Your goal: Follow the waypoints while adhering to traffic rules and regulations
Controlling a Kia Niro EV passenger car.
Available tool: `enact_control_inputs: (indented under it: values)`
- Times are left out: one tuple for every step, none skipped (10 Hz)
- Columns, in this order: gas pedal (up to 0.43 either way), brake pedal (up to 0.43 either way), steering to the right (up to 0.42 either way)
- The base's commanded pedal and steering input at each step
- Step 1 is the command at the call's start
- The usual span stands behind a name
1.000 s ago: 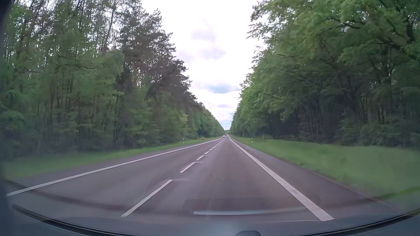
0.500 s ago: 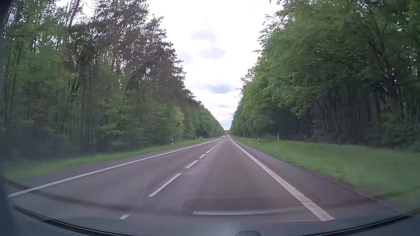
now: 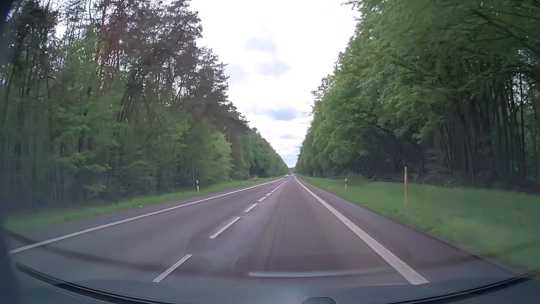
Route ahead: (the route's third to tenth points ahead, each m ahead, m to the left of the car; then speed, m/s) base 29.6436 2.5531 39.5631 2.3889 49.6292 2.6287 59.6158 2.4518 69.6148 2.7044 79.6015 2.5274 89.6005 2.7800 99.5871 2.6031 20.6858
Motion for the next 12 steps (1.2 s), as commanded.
enact_control_inputs:
  values:
    - [0.441,0.0,-0.002]
    - [0.449,0.0,-0.002]
    - [0.449,0.0,-0.002]
    - [0.461,0.0,-0.002]
    - [0.461,0.0,-0.002]
    - [0.461,0.0,-0.002]
    - [0.469,0.0,-0.002]
    - [0.469,0.0,-0.002]
    - [0.469,0.0,-0.002]
    - [0.469,0.0,-0.002]
    - [0.469,0.0,-0.002]
    - [0.48,0.0,-0.002]
